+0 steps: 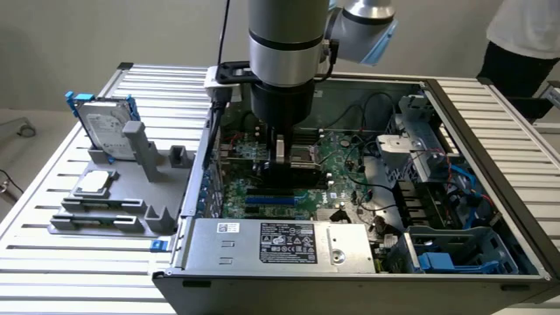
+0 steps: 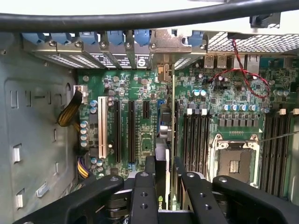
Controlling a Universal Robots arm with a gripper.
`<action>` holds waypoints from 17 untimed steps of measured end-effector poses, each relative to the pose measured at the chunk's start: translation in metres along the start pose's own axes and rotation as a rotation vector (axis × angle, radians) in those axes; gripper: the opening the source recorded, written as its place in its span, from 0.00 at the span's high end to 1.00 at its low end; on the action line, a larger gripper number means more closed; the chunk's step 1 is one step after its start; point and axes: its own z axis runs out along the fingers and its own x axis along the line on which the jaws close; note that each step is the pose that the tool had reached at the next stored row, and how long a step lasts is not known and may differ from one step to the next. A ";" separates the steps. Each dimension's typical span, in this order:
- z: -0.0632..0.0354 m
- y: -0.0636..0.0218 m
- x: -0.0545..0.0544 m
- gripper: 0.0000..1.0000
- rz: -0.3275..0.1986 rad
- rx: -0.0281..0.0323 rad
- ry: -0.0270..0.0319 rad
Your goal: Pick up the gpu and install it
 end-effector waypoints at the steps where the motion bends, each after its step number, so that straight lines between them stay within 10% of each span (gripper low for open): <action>1: 0.0015 0.0006 0.000 0.74 0.002 0.0002 -0.0011; 17: 0.0163 0.0044 0.001 0.74 0.011 0.0008 -0.0182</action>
